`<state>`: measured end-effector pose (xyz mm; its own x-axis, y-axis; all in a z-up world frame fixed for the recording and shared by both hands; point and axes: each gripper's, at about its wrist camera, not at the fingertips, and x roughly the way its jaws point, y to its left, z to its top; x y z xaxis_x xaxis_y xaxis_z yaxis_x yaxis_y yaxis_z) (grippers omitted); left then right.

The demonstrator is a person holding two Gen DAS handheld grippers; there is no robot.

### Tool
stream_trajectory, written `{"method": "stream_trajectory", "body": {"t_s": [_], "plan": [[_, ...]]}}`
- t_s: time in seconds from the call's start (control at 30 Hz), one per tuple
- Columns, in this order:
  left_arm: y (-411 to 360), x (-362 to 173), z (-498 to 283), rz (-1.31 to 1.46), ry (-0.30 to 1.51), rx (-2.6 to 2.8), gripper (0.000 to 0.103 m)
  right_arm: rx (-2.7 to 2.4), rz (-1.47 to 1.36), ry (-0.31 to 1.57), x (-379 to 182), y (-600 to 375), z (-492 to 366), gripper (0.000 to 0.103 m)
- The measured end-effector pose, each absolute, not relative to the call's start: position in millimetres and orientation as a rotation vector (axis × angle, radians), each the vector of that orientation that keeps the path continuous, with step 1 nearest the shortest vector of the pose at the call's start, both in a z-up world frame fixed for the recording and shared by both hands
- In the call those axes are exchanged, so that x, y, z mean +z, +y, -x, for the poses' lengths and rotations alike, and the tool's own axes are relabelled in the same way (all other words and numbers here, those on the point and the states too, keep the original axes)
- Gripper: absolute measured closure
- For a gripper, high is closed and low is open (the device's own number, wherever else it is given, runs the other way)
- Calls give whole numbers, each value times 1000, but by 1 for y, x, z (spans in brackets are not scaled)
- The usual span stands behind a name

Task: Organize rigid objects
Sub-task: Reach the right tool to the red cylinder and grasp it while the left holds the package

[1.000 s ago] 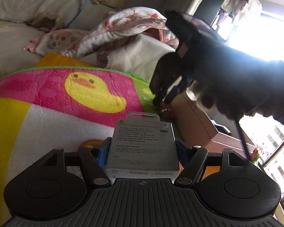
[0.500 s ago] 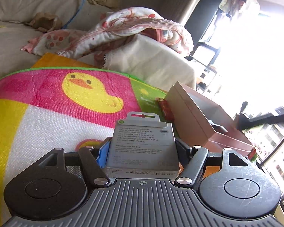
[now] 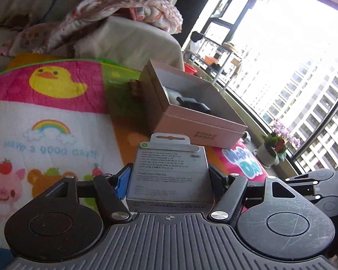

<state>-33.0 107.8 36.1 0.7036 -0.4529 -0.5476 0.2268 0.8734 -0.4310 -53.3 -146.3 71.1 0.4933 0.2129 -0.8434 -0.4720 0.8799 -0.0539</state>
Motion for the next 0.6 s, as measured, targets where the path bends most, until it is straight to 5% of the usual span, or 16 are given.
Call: {"method": "stream_trajectory", "body": {"t_s": [0.03,0.1,0.13,0.6], "plan": [[109,38,34,349,694,-370,29,430,284,965,68,-148,54,86],[116,41,36,351,695,-328,29,430,270,938,66,-152,56,55],[120,42,36,352,698,-307,29,430,268,922,64,-153,60,51],[129,36,32,399,740,-270,29,66,464,739,31,-164,40,39]]}}
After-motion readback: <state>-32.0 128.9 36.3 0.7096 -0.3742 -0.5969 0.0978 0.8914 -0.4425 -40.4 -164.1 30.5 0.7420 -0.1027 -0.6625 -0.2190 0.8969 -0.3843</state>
